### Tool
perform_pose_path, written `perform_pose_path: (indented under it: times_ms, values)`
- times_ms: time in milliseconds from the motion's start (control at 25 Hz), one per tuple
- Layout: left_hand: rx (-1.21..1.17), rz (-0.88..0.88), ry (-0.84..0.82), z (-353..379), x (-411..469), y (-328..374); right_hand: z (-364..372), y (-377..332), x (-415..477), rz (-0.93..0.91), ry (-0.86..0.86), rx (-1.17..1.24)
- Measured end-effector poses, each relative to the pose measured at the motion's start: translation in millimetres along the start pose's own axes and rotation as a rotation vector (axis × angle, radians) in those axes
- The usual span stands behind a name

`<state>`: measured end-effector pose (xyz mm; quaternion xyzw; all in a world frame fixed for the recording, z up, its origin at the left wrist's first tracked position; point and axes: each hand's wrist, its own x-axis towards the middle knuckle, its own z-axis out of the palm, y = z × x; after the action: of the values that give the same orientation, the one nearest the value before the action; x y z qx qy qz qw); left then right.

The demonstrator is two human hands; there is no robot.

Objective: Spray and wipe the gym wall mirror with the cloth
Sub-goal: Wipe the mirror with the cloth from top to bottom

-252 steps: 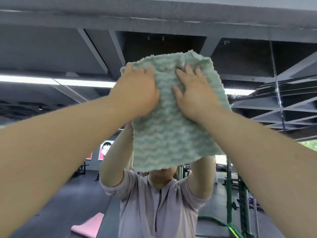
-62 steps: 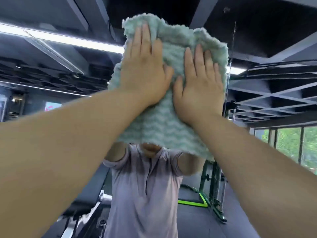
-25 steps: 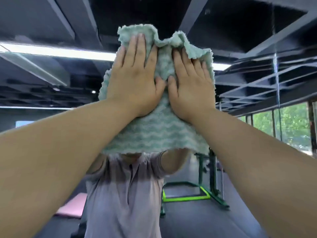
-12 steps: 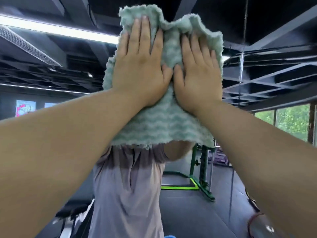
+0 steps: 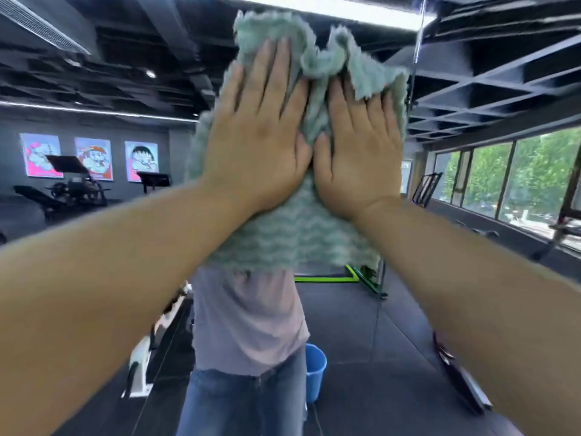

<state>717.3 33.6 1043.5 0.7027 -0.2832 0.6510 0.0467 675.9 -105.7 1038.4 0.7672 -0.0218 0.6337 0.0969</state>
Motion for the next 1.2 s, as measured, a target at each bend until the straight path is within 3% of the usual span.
perform_pose_path:
  times_ms: [120, 200, 280, 440, 520, 720, 960, 1040, 1200]
  values:
    - [-0.028, 0.022, -0.031, -4.2, 68.3, -11.3, -13.0, 37.1, 66.1, -0.063, 0.025, -0.043]
    - [-0.018, -0.051, -0.023, -3.8, 71.1, -5.1, -10.2, 39.5, 54.6, 0.003, 0.084, -0.048]
    - [-0.004, -0.062, -0.003, 3.2, 34.5, 13.3, 2.5, 25.8, -3.6, 0.108, 0.111, -0.032]
    - [-0.002, 0.008, -0.061, 13.8, -97.4, 59.5, 7.3, 4.2, -103.0, 0.075, -0.039, 0.074]
    - [0.0, 0.01, -0.081, 14.5, -98.3, 51.5, 2.2, -1.6, -78.4, 0.036, -0.039, 0.062]
    - [0.02, -0.21, -0.043, -3.3, -19.0, -11.0, 1.1, -20.0, -4.6, 0.121, 0.066, 0.105]
    - [0.031, -0.05, -0.102, 8.1, -147.7, -11.2, 22.6, -70.1, -138.4, 0.056, -0.063, 0.04]
    - [0.029, -0.014, -0.086, 6.2, -130.8, -23.1, 22.0, -71.9, -110.5, 0.08, -0.047, 0.027]
    - [-0.027, -0.15, -0.026, -6.8, -39.8, -62.4, 10.1, -71.6, -6.1, 0.172, 0.048, 0.049]
